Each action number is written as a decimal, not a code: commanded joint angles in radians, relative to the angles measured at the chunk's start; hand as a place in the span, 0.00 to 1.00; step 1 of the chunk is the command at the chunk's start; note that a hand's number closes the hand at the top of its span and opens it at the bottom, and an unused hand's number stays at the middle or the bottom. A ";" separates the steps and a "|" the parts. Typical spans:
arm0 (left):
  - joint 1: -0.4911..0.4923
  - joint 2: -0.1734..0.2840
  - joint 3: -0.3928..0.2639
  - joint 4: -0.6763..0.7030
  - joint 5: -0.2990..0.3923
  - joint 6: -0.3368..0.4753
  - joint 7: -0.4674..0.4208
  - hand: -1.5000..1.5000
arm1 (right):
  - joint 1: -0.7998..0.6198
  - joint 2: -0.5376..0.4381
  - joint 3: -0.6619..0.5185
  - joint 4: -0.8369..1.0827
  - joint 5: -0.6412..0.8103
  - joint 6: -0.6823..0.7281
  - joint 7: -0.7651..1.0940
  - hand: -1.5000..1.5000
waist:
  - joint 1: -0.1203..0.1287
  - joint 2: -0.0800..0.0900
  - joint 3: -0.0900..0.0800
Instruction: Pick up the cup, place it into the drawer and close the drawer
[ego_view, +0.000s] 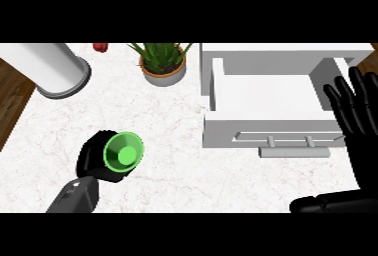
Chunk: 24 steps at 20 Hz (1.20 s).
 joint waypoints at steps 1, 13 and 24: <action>0.059 0.000 0.060 -0.052 0.062 0.017 -0.102 1.00 | 0.087 0.028 0.038 -0.062 0.032 0.002 -0.031 0.00 | 0.004 -0.005 0.001; 0.106 -0.039 -0.028 -0.402 0.092 0.004 0.010 1.00 | 0.039 0.023 0.051 -0.061 0.028 -0.019 0.053 0.00 | 0.012 -0.008 0.002; 0.087 -0.144 -0.190 -0.946 0.163 0.189 0.495 1.00 | -0.001 0.005 -0.013 0.014 -0.008 -0.005 0.008 0.00 | 0.012 -0.007 0.002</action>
